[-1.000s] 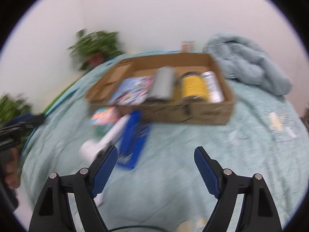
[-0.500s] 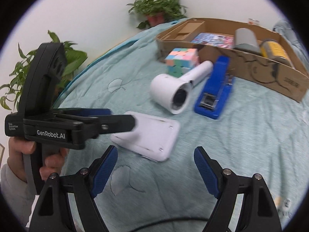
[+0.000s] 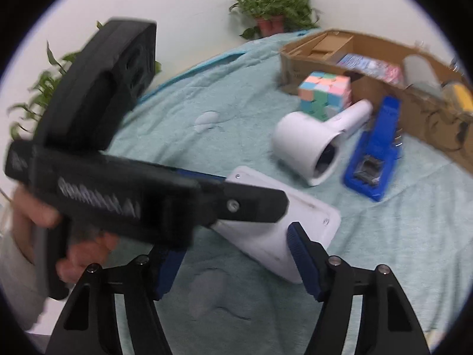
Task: Organize rigid objects
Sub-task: 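Move both grippers to the white plastic case and close on its sides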
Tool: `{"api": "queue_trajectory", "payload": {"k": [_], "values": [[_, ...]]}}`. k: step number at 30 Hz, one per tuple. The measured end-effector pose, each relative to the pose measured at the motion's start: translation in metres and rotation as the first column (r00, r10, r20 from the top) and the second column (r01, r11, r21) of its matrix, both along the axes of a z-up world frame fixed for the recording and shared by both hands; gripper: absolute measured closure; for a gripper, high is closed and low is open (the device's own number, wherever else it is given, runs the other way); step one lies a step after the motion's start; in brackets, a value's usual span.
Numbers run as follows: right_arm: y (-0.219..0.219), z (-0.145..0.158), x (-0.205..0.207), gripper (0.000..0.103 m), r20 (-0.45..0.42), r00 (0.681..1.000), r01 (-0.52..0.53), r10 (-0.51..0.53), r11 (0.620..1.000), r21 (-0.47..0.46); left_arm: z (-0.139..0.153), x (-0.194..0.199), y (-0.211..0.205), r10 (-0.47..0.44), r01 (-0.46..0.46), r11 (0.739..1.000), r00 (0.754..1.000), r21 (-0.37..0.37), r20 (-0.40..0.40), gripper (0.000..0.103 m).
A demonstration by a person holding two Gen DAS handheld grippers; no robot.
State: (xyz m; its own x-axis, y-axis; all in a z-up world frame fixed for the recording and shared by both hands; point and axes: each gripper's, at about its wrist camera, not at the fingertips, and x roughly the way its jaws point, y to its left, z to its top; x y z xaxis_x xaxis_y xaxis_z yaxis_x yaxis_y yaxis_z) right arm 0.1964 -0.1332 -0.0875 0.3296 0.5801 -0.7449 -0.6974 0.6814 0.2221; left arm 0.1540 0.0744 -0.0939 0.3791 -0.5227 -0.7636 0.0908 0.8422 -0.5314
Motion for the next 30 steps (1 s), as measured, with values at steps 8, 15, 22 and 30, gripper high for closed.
{"api": "queue_trajectory", "payload": {"k": [8,15,22,30], "values": [[-0.043,-0.006,0.04,0.035,-0.063,0.991,0.119,-0.116,0.992,0.045,-0.004,0.008,-0.005,0.013,-0.013,1.0,1.0,-0.026,0.016,0.028],[-0.029,-0.007,0.045,0.029,-0.058,0.998,0.029,-0.029,1.0,-0.001,-0.003,0.027,-0.003,0.034,-0.033,0.999,0.999,-0.038,0.022,0.028],[-0.036,0.007,-0.003,0.029,-0.076,0.99,-0.112,0.117,0.991,0.067,0.001,0.023,0.0,0.037,-0.034,0.998,0.997,-0.055,0.062,0.014],[-0.022,-0.006,0.017,0.03,-0.07,0.995,-0.066,0.066,0.998,0.0,0.009,-0.012,0.028,0.112,-0.113,0.994,0.993,0.009,0.033,0.014]]}}
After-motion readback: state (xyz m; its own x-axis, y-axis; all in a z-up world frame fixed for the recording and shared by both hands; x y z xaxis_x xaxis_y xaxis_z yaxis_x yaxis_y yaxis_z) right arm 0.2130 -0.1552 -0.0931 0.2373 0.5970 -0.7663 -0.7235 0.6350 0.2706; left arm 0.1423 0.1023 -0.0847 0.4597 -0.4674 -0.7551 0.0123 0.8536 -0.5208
